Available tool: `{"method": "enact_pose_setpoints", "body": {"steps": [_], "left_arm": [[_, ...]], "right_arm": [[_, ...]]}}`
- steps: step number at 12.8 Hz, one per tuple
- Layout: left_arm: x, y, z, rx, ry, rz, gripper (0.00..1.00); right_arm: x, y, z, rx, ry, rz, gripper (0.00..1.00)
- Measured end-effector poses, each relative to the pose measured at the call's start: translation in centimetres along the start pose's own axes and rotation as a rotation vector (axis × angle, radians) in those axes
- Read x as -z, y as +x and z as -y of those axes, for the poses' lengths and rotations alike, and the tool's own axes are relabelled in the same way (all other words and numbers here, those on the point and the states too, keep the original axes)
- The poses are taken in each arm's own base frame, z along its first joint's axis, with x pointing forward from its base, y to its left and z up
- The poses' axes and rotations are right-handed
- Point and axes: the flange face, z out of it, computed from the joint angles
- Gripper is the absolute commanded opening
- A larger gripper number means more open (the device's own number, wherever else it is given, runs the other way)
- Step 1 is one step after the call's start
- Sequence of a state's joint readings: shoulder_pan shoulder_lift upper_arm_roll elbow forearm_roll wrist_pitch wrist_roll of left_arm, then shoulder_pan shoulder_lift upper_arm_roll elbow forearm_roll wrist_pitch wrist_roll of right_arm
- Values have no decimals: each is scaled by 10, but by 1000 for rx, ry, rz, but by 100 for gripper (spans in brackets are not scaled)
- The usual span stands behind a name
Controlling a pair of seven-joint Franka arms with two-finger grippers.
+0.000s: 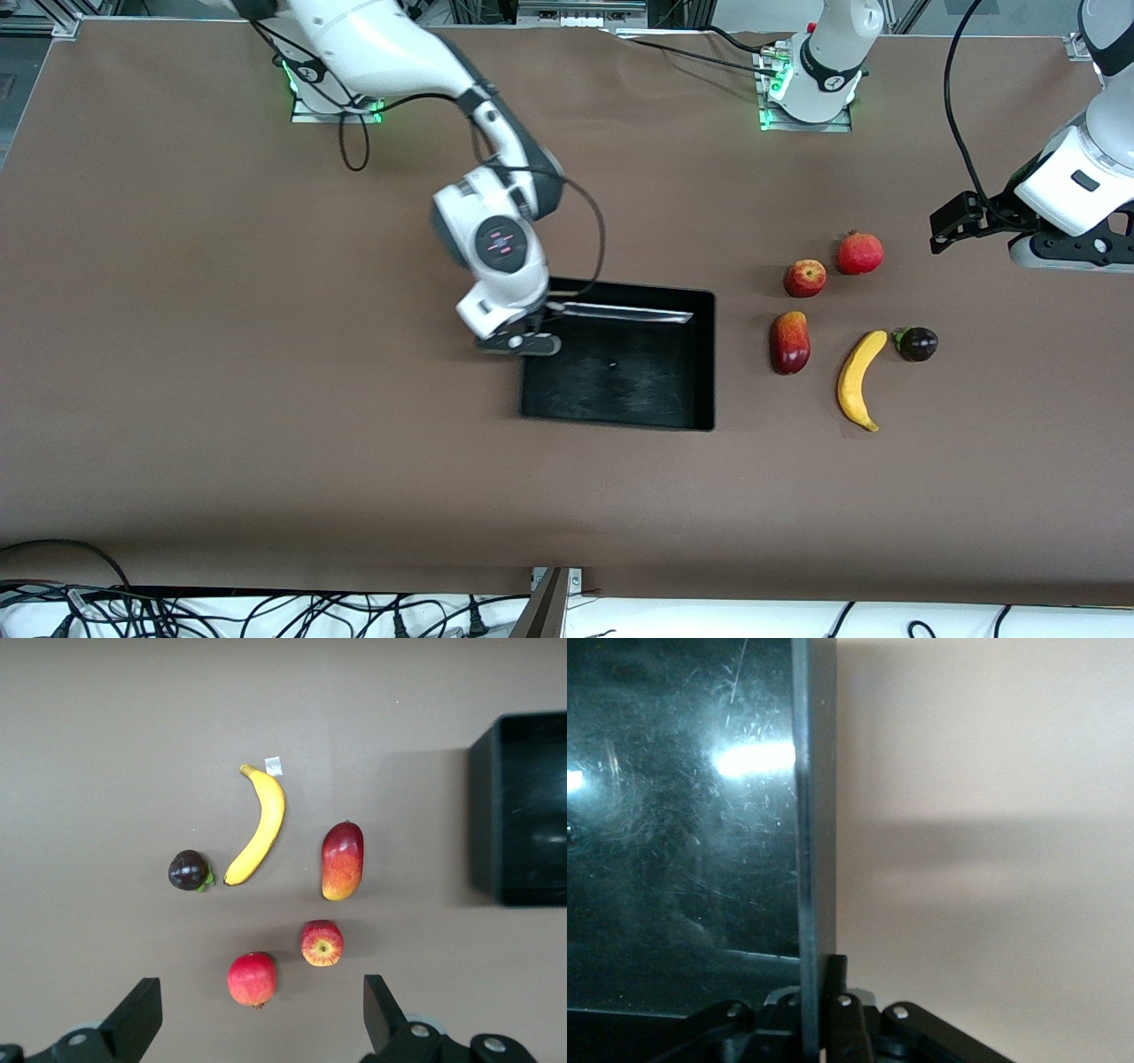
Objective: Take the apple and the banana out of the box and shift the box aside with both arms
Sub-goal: 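Drag the empty black tray away from the fruits with the right gripper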
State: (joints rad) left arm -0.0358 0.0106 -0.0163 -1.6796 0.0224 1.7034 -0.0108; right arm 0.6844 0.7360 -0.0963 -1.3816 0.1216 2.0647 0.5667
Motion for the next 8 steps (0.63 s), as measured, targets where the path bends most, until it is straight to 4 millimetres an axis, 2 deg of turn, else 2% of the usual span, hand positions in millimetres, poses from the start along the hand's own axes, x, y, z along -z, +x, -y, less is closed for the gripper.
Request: {"method": "enact_pose_setpoints", "body": {"steps": [2, 4, 6, 8], "left_arm": [[-1, 0, 0, 2, 0, 1, 100], [-1, 0, 0, 3, 0, 2, 100], [-1, 0, 1, 4, 0, 2, 100], [-1, 0, 2, 6, 0, 2, 100]], "right_arm": [[28, 31, -60, 64, -16, 11, 0], [39, 53, -128, 133, -40, 19, 0], [32, 63, -202, 184, -52, 32, 0], [17, 59, -278, 207, -39, 24, 0]]}}
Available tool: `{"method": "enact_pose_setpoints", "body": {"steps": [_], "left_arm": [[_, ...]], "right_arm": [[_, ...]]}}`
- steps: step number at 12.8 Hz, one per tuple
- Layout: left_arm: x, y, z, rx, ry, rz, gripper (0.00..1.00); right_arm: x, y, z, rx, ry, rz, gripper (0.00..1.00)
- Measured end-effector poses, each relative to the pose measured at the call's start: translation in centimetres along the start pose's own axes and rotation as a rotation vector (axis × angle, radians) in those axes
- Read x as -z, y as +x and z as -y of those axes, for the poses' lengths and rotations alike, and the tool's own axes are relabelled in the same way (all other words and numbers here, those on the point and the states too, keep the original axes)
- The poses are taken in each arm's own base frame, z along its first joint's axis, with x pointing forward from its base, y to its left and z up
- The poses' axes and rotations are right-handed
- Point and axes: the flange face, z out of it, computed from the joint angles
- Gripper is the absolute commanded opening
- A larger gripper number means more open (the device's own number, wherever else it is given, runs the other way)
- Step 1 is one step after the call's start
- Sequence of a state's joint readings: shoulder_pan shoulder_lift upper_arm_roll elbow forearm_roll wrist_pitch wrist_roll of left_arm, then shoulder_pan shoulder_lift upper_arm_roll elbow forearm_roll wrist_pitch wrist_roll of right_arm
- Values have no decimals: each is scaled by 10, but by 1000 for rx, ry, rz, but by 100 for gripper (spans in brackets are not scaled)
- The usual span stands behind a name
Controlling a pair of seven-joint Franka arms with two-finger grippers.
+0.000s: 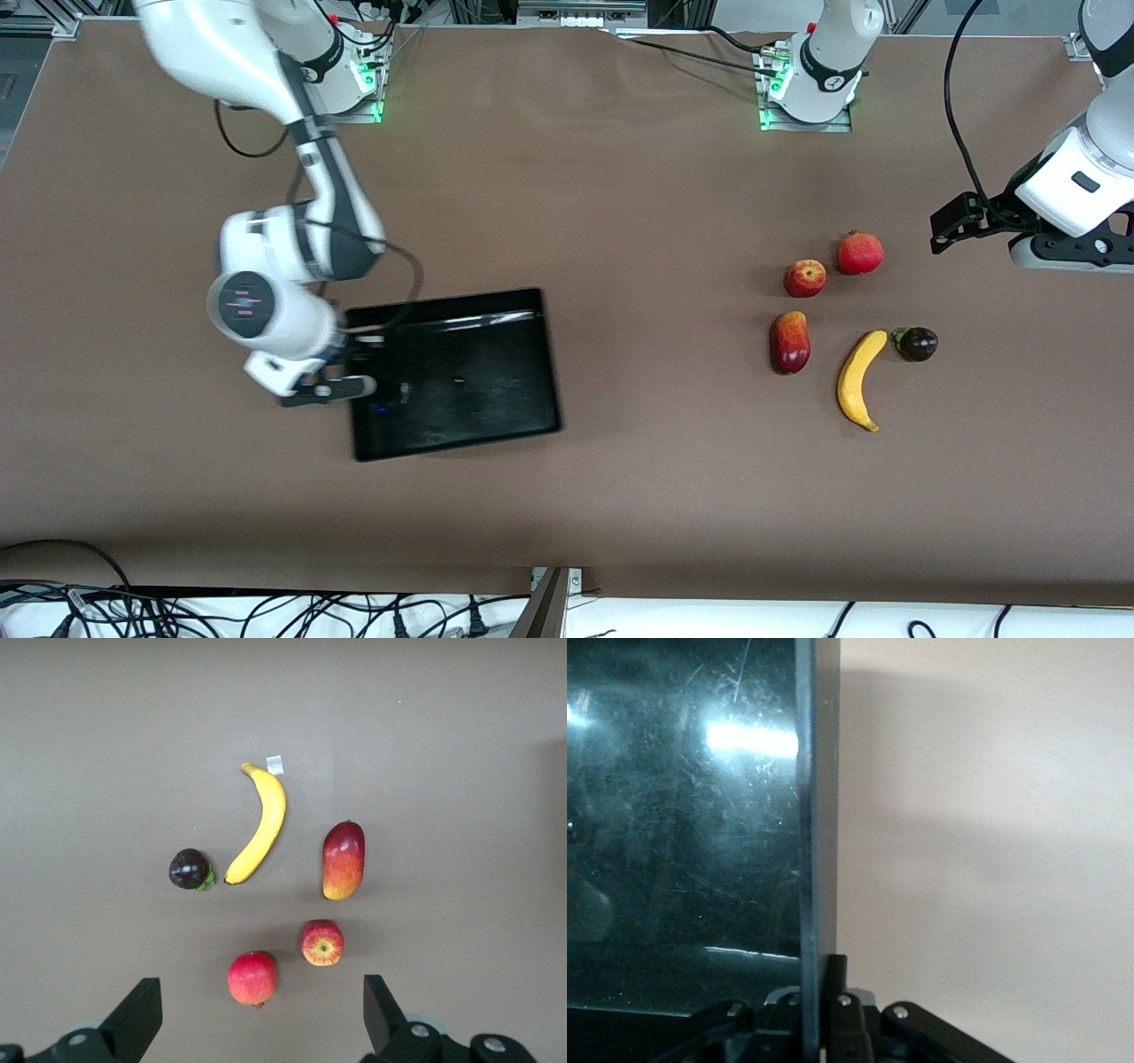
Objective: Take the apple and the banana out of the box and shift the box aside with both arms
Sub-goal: 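Drag the empty black tray away from the fruits with the right gripper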
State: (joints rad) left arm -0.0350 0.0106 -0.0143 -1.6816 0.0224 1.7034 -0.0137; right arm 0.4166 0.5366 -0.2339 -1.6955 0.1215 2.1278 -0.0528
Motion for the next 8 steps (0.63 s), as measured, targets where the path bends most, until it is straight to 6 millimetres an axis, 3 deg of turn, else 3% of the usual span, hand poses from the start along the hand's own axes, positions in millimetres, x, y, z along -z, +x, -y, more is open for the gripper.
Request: {"method": "enact_pose_setpoints", "body": {"steps": [3, 6, 8], "left_arm": [[0, 0, 0, -1, 0, 0, 100], [0, 0, -1, -2, 0, 0, 100], [0, 0, -1, -2, 0, 0, 100]], "right_arm": [[-31, -46, -87, 6, 54, 3, 0], [-54, -92, -152, -8, 93, 3, 0], [-55, -111, -186, -39, 99, -1, 0]]}}
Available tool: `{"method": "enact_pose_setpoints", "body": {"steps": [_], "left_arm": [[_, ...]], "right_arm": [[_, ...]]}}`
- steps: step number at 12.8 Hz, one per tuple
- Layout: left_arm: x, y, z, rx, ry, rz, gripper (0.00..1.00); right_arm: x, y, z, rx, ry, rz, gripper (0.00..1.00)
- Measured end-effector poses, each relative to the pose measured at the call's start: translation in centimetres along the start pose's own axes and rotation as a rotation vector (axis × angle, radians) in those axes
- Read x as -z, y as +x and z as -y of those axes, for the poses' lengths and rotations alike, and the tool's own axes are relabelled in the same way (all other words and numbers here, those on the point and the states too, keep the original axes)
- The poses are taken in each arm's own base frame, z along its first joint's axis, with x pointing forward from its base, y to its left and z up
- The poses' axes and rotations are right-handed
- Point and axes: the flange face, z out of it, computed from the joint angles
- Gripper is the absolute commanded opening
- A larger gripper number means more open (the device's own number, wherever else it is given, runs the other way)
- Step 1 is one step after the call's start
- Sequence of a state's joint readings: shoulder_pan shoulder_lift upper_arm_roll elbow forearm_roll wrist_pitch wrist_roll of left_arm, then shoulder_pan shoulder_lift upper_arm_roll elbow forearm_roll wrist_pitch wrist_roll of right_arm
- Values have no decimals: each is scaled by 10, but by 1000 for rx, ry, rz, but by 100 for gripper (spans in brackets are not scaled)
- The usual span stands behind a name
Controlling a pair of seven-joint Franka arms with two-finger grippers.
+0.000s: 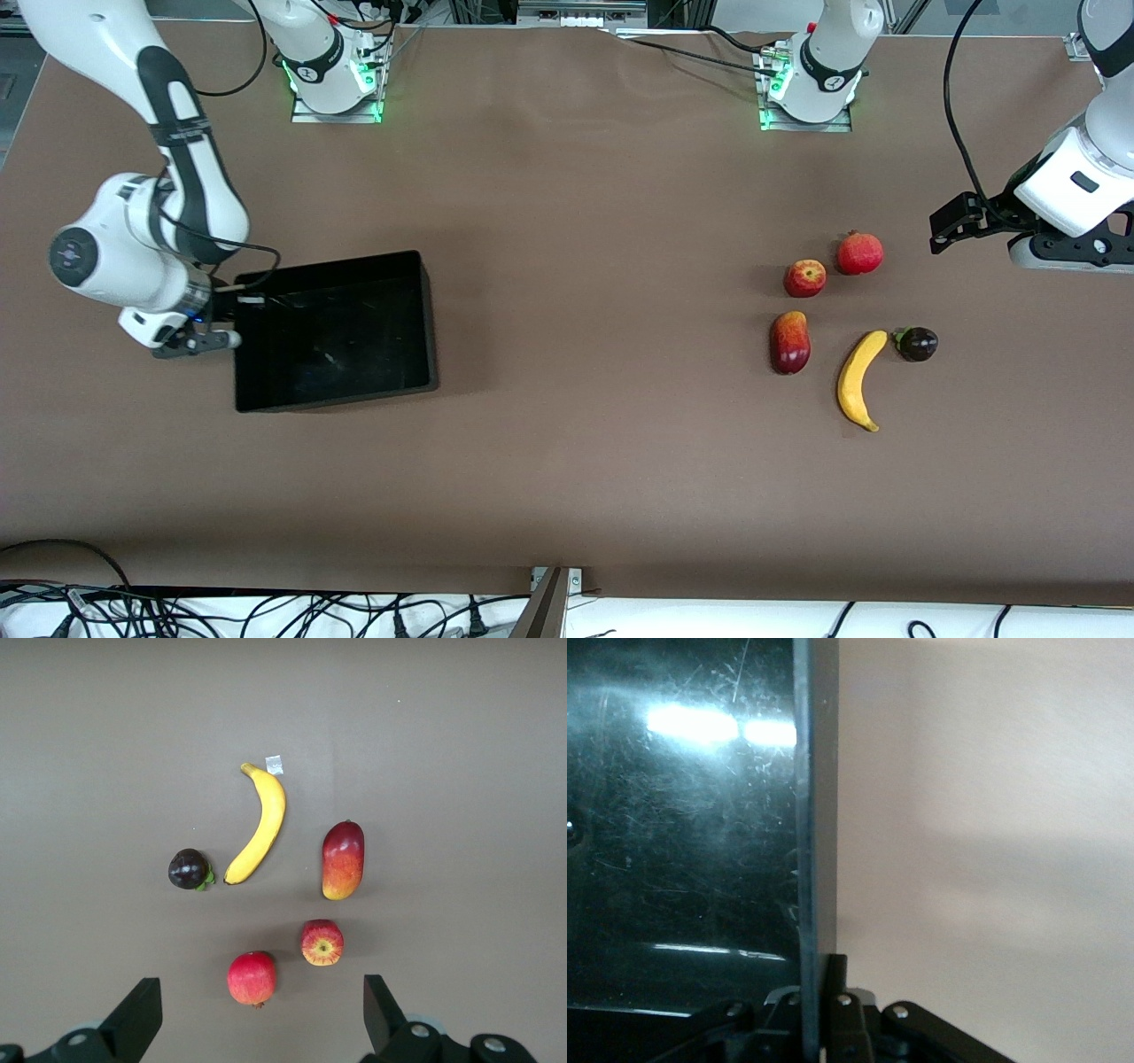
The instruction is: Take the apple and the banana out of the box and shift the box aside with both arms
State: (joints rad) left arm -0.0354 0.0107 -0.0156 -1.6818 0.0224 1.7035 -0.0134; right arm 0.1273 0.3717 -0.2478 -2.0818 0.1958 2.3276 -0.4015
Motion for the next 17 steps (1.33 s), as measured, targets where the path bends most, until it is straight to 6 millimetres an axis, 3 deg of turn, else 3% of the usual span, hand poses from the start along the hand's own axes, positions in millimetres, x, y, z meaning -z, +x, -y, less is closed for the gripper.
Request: {"method": "enact_pose_setpoints", "body": {"steps": [2, 6, 7, 8, 10, 12, 14, 17], "left_arm": [[0, 0, 0, 0, 0, 0, 100], [0, 0, 0, 0, 0, 0, 100], [0, 0, 0, 0, 0, 0, 100], [0, 0, 0, 0, 0, 0, 100], [0, 0, 0, 0, 0, 0, 100], [0, 0, 0, 0, 0, 0, 100], [0, 0, 0, 0, 0, 0, 100], [0, 0, 0, 0, 0, 0, 100]], "right_arm": [[2, -7, -18, -28, -6, -9, 0], [-16, -15, -21, -37, -26, -31, 0], [-20, -17, -21, -38, -28, -29, 45], [-21, -17, -21, -38, -29, -31, 99], [-13, -13, -19, -36, -31, -52, 100], [8, -2, -15, -24, -30, -85, 100], [52, 20, -4, 4, -8, -92, 100], [149, 48, 29, 71, 28, -75, 100]]}}
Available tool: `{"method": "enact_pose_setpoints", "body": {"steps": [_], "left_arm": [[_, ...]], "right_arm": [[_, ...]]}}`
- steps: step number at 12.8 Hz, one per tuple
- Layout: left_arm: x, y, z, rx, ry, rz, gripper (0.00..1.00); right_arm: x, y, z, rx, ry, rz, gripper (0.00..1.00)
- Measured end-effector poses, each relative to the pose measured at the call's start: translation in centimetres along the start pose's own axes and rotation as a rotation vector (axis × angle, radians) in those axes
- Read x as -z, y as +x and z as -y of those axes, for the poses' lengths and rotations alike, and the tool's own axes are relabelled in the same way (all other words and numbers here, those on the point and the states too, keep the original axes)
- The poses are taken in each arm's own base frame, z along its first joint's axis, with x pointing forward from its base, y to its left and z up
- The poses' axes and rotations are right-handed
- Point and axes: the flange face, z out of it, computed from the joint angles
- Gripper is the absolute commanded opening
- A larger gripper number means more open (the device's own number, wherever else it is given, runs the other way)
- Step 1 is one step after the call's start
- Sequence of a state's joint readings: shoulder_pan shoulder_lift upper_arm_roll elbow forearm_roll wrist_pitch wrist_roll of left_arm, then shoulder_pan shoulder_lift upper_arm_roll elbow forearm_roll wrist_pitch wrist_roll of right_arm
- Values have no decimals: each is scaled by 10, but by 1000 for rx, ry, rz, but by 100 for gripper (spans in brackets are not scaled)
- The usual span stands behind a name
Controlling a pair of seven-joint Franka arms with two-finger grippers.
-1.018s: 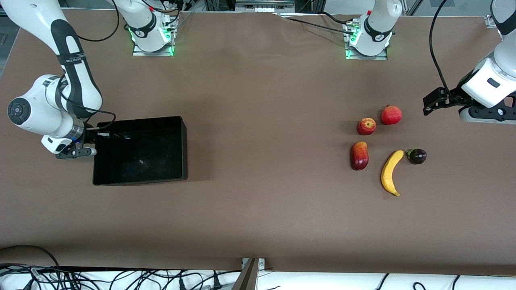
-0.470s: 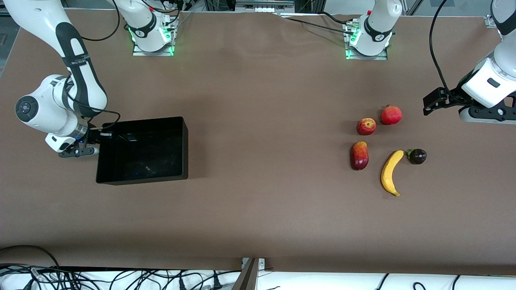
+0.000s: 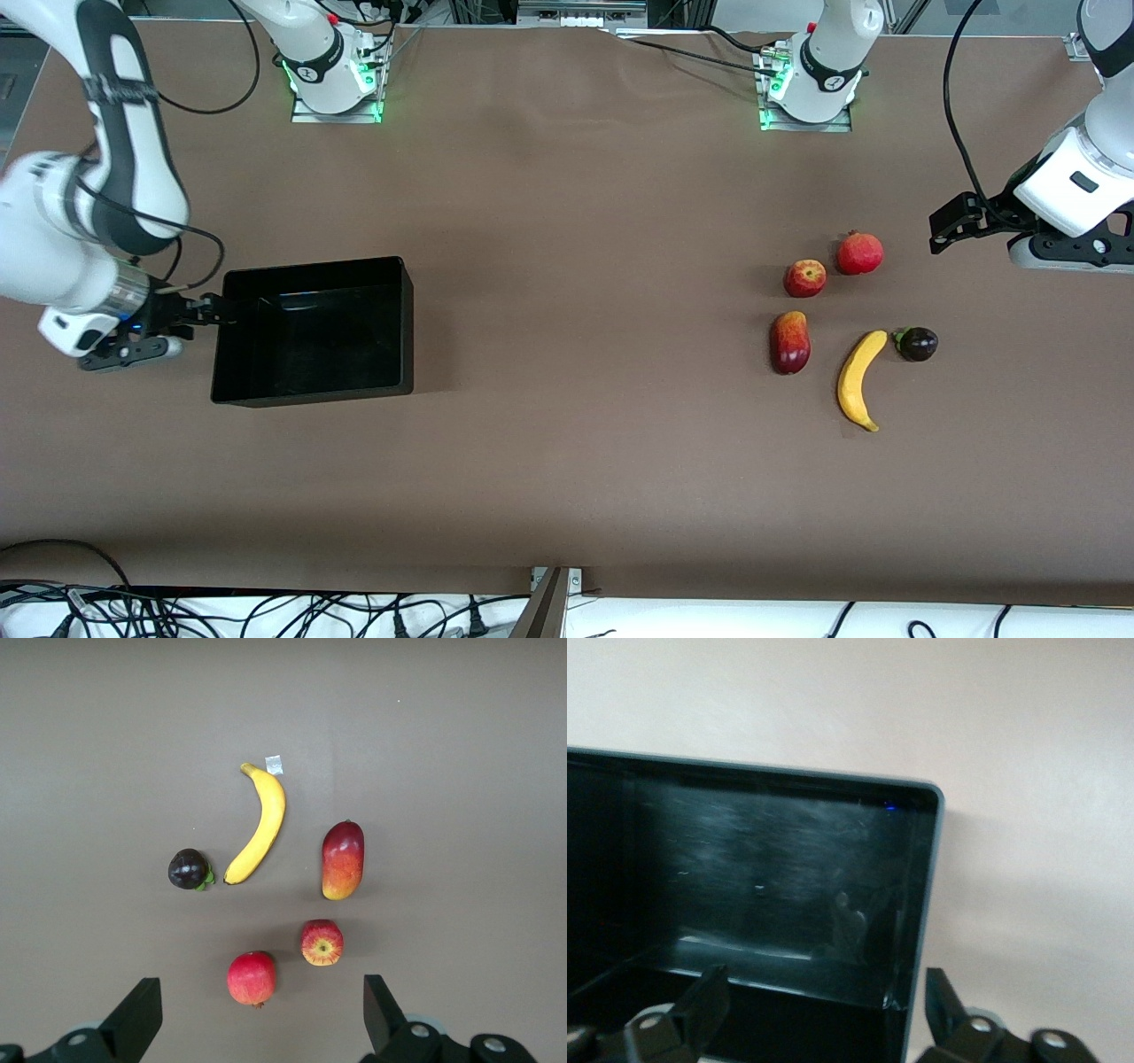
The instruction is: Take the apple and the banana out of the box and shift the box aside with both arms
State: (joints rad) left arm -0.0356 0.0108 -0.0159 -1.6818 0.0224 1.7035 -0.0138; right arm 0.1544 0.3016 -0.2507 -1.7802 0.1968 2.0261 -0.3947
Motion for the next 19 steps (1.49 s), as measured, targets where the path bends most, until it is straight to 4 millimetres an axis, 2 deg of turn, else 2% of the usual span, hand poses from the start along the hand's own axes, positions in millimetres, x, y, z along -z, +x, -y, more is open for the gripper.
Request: {"method": "enact_pose_setpoints", "body": {"steps": [2, 5, 6, 8, 9, 10, 13, 15, 17, 19], "left_arm": [[0, 0, 0, 0, 0, 0, 100], [0, 0, 0, 0, 0, 0, 100], [0, 0, 0, -1, 0, 0, 100], [0, 0, -2, -3, 0, 0, 100], [0, 0, -3, -4, 0, 0, 100], [0, 0, -3, -6, 0, 0, 100], [0, -1, -4, -7, 0, 7, 100], [-1, -1, 2, 2, 0, 12, 100], [-1, -1, 7, 11, 0, 14, 100], [-2, -2, 6, 10, 0, 22, 100]], "right_arm": [[56, 7, 26, 4, 1, 12, 100], [135, -8, 77, -17, 2, -4, 100], [158, -17, 88, -9, -6, -27, 100], [193, -27, 93, 5, -38, -76, 100], [200, -30, 93, 5, -41, -74, 100], [197, -33, 94, 2, -36, -43, 100], [175, -40, 99, -46, -30, 38, 100], [163, -49, 116, -73, -53, 45, 100], [163, -58, 127, -59, -61, 19, 100], [171, -60, 128, -57, -62, -7, 100]]}}
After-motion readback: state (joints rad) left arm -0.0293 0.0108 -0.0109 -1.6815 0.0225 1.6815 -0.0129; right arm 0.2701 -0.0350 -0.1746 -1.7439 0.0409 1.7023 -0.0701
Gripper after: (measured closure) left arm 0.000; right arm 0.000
